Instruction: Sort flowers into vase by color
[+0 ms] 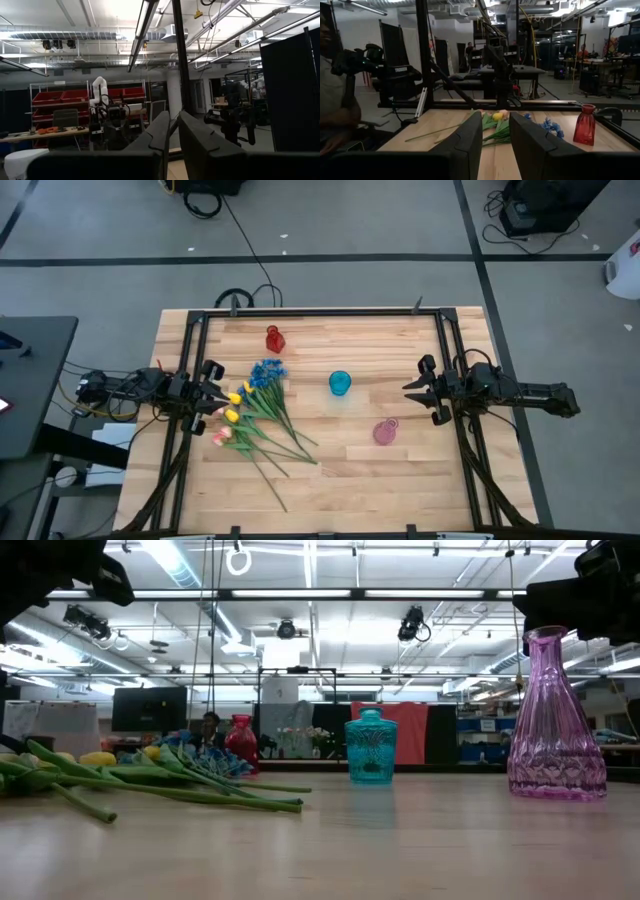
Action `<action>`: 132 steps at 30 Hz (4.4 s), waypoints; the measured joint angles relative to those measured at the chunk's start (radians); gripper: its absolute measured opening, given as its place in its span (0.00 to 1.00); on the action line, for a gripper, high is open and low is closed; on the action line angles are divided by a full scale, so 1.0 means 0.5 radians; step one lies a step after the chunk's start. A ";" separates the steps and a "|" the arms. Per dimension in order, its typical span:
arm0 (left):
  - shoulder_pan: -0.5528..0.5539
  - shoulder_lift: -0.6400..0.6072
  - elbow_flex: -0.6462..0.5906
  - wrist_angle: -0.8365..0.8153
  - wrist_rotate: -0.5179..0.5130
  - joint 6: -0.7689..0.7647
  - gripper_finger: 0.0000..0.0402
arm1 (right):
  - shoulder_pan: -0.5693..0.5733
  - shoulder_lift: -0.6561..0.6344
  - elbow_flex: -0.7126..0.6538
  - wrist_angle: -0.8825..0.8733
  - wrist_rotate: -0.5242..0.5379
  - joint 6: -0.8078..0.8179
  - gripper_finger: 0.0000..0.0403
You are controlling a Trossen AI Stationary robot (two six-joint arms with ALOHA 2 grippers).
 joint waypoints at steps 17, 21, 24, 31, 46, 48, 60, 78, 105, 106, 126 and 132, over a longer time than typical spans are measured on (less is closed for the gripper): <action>-0.001 0.000 0.000 0.000 -0.001 0.000 0.12 | 0.000 0.000 0.000 0.000 0.000 0.000 0.27; -0.001 0.000 0.000 0.001 0.000 0.000 0.12 | 0.000 0.000 -0.001 0.000 0.000 0.000 0.27; 0.000 0.000 0.000 0.000 0.000 0.000 0.12 | 0.000 0.000 0.000 0.000 0.000 0.000 0.27; 0.000 0.000 0.000 0.000 0.000 0.000 0.12 | 0.000 0.000 -0.001 0.001 0.000 -0.001 0.27; 0.000 0.001 0.000 0.413 0.000 -0.235 0.12 | 0.000 -0.001 -0.001 0.963 -0.003 0.055 0.27; 0.000 0.000 0.000 0.536 0.001 -0.327 0.12 | 0.000 -0.002 0.000 1.015 -0.035 0.039 0.27; 0.000 0.000 -0.001 0.628 0.001 -0.474 0.12 | 0.000 0.000 0.000 0.989 -0.197 0.094 0.27; 0.002 0.001 -0.001 0.407 -0.275 -0.281 0.12 | -0.002 0.083 0.030 0.854 0.339 0.038 0.27; 0.001 0.055 0.206 -0.188 -0.681 -0.521 0.22 | 0.240 2.147 1.400 0.260 0.597 -0.060 0.27; 0.001 0.075 0.231 -0.275 -0.706 -0.518 0.24 | 0.253 2.211 1.461 0.214 0.644 -0.059 0.27; -0.001 0.592 0.696 -0.877 -0.685 -0.310 0.42 | 0.362 3.235 2.327 -0.346 0.660 0.038 0.46; -0.001 0.593 0.718 -0.851 -0.684 -0.233 0.42 | 0.425 3.578 2.734 -0.710 0.633 0.074 0.51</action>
